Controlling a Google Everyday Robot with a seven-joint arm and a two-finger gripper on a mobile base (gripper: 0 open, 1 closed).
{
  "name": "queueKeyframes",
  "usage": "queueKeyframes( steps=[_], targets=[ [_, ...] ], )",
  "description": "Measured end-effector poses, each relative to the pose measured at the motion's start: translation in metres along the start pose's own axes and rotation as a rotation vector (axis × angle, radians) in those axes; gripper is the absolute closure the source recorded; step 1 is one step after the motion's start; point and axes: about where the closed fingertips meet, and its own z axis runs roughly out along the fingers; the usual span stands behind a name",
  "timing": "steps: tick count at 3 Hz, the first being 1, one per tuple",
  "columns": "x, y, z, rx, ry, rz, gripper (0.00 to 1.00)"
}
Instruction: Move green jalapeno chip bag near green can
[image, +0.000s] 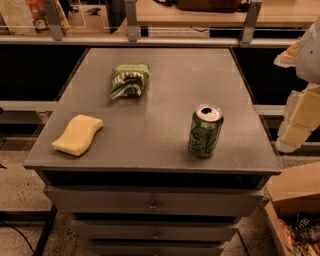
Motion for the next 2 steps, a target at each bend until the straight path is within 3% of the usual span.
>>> queueKeyframes(
  steps=[2],
  targets=[
    [-0.0094, -0.0088, 0.0020, -0.004, -0.029, -0.006, 0.00]
  ],
)
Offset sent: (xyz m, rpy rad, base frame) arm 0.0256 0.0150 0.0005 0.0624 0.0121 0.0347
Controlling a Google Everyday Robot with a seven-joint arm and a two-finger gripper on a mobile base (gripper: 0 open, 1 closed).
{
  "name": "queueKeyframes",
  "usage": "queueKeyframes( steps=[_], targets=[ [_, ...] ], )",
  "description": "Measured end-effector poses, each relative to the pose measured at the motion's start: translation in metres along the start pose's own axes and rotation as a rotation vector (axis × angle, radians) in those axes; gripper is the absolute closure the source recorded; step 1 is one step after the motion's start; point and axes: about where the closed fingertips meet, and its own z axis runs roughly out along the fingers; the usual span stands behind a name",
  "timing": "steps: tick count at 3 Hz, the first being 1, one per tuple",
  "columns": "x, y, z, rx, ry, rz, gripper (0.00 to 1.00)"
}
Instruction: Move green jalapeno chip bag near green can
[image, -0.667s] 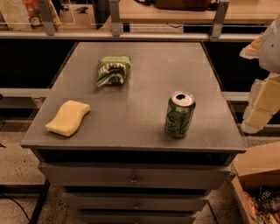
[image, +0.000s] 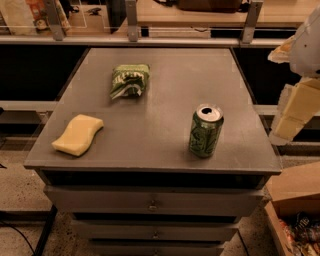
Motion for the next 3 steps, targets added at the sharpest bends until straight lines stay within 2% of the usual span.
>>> queueKeyframes(
  steps=[1, 2, 3],
  targets=[
    [-0.031, -0.033, 0.014, -0.021, -0.030, -0.023, 0.00],
    [-0.084, -0.075, 0.027, -0.005, -0.063, -0.056, 0.00],
    [-0.135, -0.100, 0.044, 0.025, -0.070, -0.066, 0.00]
  ],
)
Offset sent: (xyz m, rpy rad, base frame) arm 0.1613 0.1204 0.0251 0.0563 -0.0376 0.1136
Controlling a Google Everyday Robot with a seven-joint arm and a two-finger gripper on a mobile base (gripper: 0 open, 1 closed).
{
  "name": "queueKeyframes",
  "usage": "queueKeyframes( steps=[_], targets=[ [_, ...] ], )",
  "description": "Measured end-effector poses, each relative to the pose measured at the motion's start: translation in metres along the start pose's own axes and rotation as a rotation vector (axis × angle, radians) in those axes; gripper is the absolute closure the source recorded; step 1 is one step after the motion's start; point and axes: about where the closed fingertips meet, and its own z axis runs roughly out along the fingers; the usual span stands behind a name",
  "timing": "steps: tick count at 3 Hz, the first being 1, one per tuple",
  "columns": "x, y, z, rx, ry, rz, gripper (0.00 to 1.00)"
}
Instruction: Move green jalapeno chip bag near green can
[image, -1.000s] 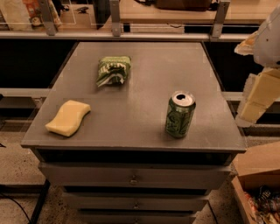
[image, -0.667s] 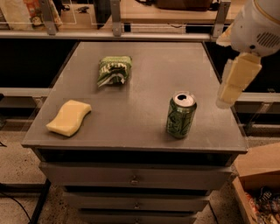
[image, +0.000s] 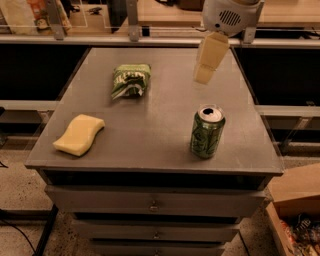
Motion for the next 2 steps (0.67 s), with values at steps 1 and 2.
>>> queueKeyframes(
  steps=[1, 2],
  targets=[
    [-0.0313, -0.0126, 0.0189, 0.057, 0.022, 0.023, 0.00],
    [-0.0316, -0.0152, 0.0215, 0.068, 0.032, 0.039, 0.00]
  ],
)
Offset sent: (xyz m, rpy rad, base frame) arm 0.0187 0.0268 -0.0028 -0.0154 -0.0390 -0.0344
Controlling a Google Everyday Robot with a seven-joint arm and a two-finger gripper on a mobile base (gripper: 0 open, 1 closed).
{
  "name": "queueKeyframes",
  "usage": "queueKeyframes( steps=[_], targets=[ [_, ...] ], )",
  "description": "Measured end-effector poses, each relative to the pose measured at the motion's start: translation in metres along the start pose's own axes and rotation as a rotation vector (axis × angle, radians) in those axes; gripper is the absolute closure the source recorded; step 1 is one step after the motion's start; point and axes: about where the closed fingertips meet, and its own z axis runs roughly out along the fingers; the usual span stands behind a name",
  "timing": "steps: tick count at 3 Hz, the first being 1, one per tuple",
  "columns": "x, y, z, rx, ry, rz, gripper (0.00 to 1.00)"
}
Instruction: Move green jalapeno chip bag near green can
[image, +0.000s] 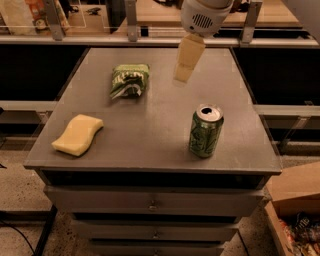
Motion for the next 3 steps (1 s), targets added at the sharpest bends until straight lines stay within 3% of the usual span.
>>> queueKeyframes(
  steps=[1, 3],
  targets=[
    [-0.006, 0.000, 0.006, 0.008, -0.022, -0.010, 0.00],
    [-0.027, 0.001, 0.049, 0.032, -0.173, 0.020, 0.00]
  ],
)
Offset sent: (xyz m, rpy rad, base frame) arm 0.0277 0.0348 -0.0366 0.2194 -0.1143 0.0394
